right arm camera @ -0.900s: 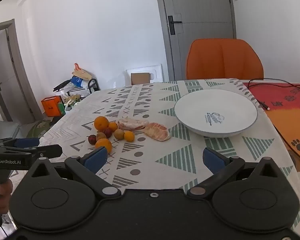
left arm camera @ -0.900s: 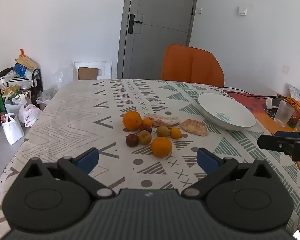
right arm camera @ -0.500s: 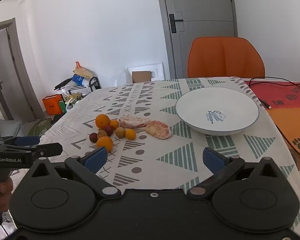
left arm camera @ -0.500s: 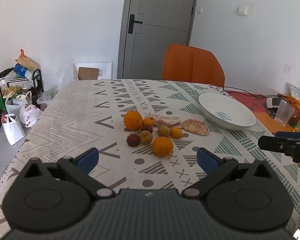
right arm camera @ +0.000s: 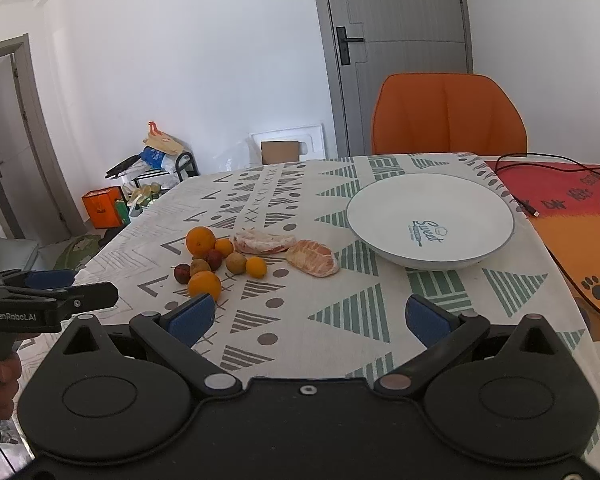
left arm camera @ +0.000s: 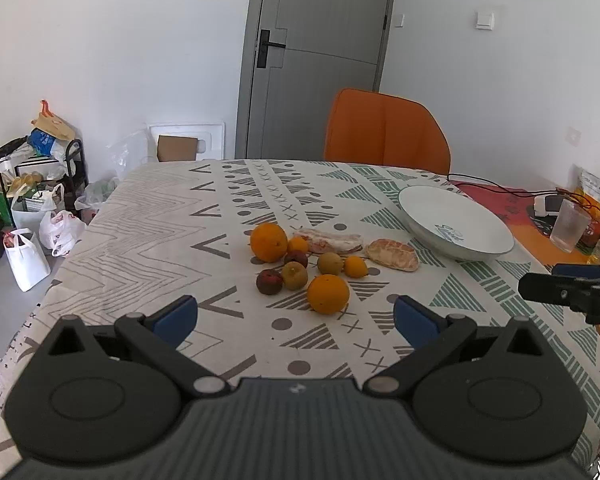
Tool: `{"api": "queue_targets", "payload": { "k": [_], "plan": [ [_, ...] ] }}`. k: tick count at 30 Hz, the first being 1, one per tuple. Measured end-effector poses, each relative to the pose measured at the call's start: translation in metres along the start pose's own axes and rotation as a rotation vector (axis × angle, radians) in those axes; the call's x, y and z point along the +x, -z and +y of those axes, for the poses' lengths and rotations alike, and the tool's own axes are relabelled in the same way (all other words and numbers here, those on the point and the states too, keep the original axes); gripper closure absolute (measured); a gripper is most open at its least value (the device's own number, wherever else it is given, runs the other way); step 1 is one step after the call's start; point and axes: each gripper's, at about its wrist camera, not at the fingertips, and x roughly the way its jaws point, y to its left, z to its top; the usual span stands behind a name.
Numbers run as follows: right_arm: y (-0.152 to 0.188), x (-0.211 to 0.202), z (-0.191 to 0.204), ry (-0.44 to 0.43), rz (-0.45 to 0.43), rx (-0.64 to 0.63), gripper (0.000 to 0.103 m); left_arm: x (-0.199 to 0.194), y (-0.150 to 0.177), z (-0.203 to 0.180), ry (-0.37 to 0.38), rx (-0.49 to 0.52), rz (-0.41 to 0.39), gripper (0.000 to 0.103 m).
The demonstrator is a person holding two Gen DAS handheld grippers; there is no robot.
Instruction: Organize fruits
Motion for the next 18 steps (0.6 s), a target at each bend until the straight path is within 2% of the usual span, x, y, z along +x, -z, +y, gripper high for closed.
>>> {"api": "queue_targets", "payload": {
  "k": [18],
  "plan": [
    [0.0028, 0.0037, -0.0010, -0.001, 0.018, -0.002, 0.000, 0.0016, -0.0004, 0.0034, 0.009, 0.001, 0.006, 0.000]
  ]
}}
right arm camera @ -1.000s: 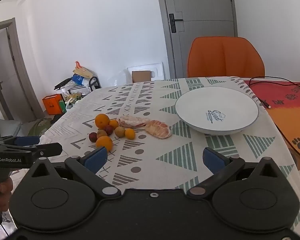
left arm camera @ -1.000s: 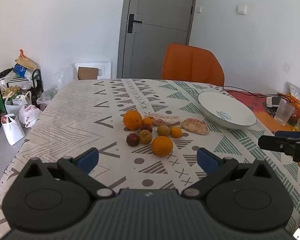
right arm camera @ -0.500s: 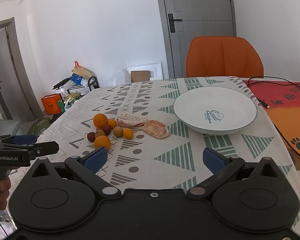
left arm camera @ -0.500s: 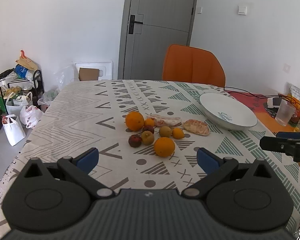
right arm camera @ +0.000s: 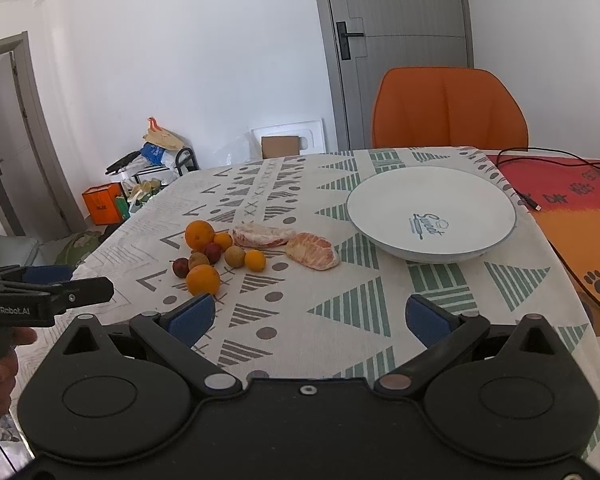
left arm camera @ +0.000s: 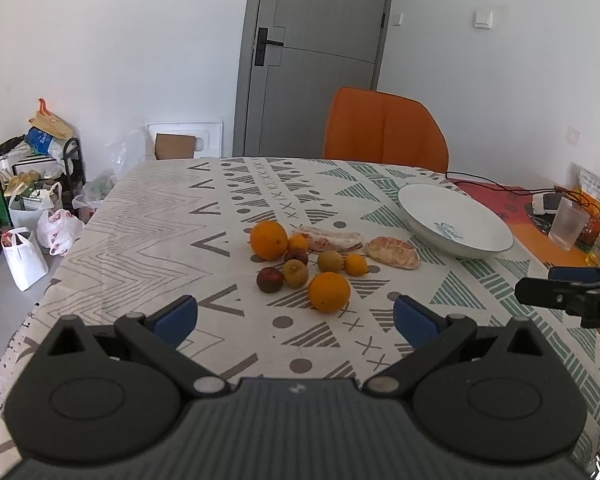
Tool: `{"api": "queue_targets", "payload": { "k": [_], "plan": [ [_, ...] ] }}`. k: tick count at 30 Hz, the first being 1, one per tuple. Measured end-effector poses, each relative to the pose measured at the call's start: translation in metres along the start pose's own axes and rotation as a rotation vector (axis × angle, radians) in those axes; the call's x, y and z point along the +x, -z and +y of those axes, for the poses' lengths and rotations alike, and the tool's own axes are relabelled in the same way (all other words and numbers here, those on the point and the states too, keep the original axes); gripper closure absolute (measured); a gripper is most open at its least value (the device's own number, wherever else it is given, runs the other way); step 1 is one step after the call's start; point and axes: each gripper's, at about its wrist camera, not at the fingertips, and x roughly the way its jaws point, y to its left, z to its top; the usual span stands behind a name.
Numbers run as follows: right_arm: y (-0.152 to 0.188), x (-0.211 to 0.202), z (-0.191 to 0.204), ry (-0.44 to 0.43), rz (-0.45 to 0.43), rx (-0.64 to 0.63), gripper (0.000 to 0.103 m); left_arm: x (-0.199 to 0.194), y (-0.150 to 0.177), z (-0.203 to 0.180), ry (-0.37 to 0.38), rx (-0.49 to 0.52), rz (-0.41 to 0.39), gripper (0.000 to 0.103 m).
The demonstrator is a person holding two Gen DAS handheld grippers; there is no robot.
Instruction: Organize fruits
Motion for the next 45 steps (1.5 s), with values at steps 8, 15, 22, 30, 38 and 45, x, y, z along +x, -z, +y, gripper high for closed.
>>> {"api": "queue_targets", "payload": {
  "k": [8, 15, 22, 30, 38, 45],
  "plan": [
    [0.001, 0.000, 0.000, -0.003, 0.001, 0.001, 0.000, -0.001, 0.000, 0.000, -0.001, -0.009, -0.009, 0.000],
    [0.001, 0.000, 0.000, -0.006, 0.002, 0.001, 0.000, 0.000, 0.001, 0.000, 0.007, 0.000, -0.003, 0.000],
    [0.000, -0.001, -0.001, -0.006, -0.001, 0.002, 0.000, 0.001, 0.001, -0.002, 0.010, 0.005, -0.002, 0.000],
    [-0.001, -0.001, -0.002, -0.002, -0.005, 0.006, 0.000, 0.001, 0.003, -0.003, 0.014, 0.005, -0.003, 0.000],
    [0.000, 0.003, -0.006, -0.012, -0.002, 0.012, 0.000, 0.007, 0.004, -0.006, 0.034, 0.006, -0.006, 0.000],
    [0.001, 0.016, -0.009, -0.036, 0.023, 0.028, 0.000, 0.022, 0.005, -0.005, 0.043, -0.009, 0.002, 0.002]
  ]
}}
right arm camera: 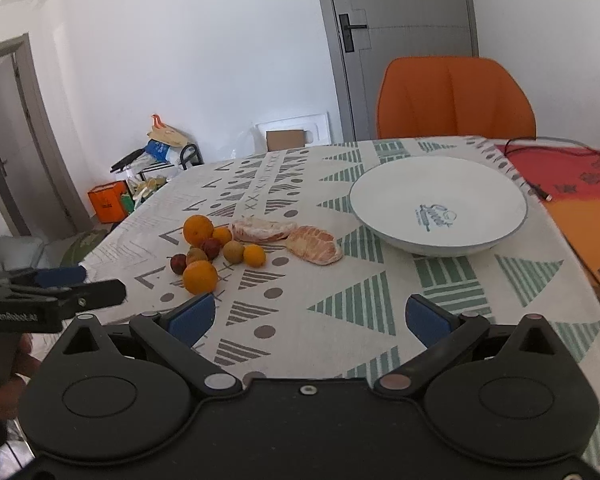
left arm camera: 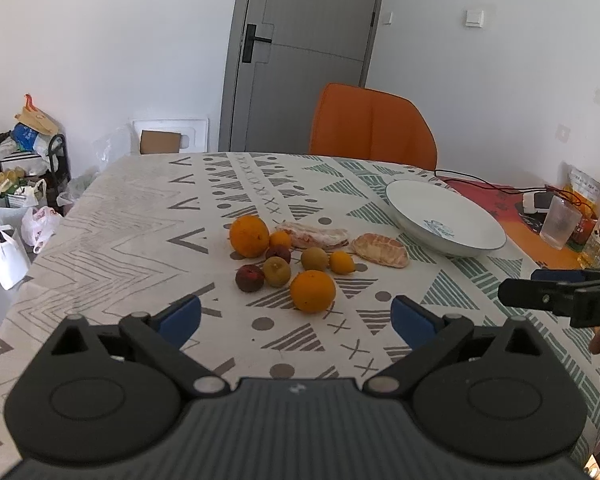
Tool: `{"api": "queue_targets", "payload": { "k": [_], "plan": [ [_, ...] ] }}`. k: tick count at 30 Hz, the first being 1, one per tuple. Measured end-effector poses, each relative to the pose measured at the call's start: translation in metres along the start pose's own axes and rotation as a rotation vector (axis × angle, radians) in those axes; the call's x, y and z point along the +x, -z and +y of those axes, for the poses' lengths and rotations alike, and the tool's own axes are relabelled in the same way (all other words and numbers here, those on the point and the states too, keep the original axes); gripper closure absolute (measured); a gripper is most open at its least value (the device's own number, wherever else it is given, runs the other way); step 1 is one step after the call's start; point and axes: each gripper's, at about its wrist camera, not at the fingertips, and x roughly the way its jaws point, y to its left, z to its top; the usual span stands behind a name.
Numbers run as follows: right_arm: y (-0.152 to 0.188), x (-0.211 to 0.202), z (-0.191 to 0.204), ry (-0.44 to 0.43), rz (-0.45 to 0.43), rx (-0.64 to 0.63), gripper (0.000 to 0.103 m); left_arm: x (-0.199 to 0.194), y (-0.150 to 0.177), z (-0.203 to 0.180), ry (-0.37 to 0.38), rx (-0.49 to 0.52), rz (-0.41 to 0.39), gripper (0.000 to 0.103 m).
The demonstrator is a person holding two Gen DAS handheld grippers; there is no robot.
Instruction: Organize fruits
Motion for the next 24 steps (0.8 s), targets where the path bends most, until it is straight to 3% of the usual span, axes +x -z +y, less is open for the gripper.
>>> {"api": "queue_targets", "payload": {
  "k": [12, 14, 19, 24],
  "plan": [
    [0.000, 0.021, -0.005, -0.039, -0.017, 0.007, 0.002, 0.030, -0.003, -0.002, 0.018, -0.016, 0.005, 0.014],
    [0.000, 0.026, -0.007, -0.047, -0.009, 0.013, 0.007, 0.036, -0.004, -0.003, 0.017, -0.018, 0.012, 0.023],
    [-0.001, 0.039, -0.012, -0.067, 0.006, 0.030, 0.025, 0.050, -0.005, -0.005, 0.029, -0.024, 0.032, 0.028],
    [0.000, 0.048, -0.014, -0.086, 0.022, 0.046, 0.027, 0.062, -0.006, -0.008, 0.036, -0.024, 0.042, 0.033]
  ]
}}
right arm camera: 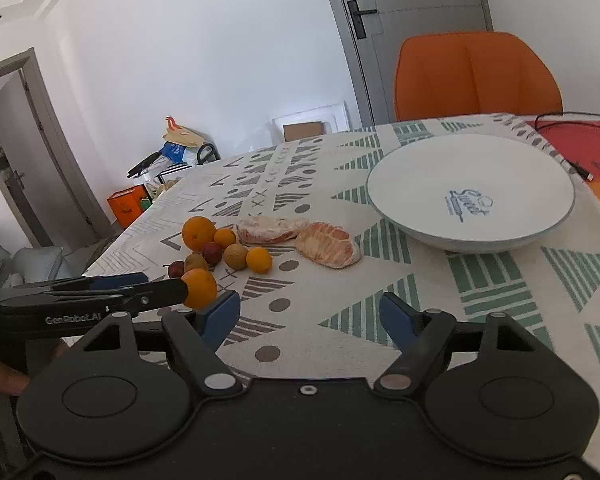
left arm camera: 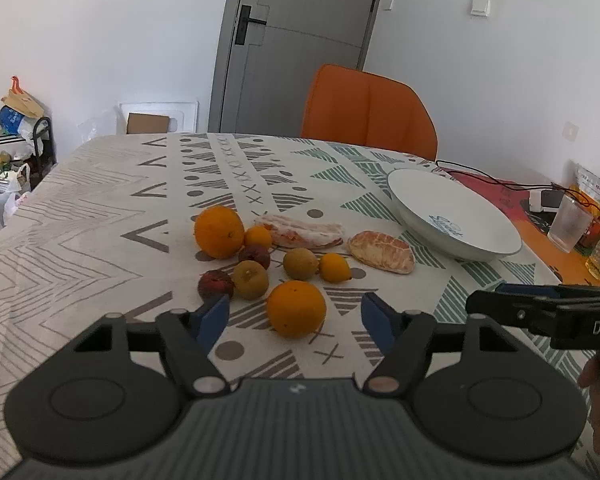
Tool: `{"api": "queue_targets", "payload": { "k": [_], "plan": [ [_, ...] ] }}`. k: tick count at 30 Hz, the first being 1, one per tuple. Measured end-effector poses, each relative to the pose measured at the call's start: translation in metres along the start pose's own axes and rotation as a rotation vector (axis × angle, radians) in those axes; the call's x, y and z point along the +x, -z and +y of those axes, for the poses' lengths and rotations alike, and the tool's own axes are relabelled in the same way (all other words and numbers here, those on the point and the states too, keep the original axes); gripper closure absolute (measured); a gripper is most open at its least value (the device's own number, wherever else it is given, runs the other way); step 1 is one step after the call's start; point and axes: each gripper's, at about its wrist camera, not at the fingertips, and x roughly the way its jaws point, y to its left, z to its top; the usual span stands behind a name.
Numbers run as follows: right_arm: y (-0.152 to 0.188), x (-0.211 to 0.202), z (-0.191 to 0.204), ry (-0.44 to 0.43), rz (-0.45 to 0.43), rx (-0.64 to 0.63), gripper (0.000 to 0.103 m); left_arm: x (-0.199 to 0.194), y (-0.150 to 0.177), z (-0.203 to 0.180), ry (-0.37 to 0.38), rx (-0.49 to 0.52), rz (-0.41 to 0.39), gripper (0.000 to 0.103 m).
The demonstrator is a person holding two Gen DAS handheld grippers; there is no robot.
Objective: Organize fruits
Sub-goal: 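Lower the left gripper onto the large orange and close it, then grasp a small tangerine with the right gripper while the left gripper lifts the large orange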
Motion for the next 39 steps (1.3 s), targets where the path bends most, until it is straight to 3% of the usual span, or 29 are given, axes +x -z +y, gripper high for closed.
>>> {"api": "queue_targets", "payload": {
  "k": [8, 11, 31, 39],
  "plan": [
    [0.000, 0.012, 0.001, -0.013, 0.012, -0.008, 0.027, 0.022, 0.001, 0.000, 0.008, -0.006, 0.020, 0.048],
    [-0.001, 0.018, 0.003, -0.021, 0.014, -0.019, 0.029, 0.032, 0.004, 0.002, 0.021, -0.012, 0.045, 0.066],
    [-0.014, 0.065, 0.029, -0.052, 0.060, -0.091, 0.055, 0.005, -0.009, 0.038, -0.057, -0.055, -0.038, 0.066],
    [-0.021, 0.086, 0.034, -0.050, 0.078, -0.115, 0.057, 0.005, -0.010, 0.049, -0.064, -0.065, -0.045, 0.066]
  ]
}}
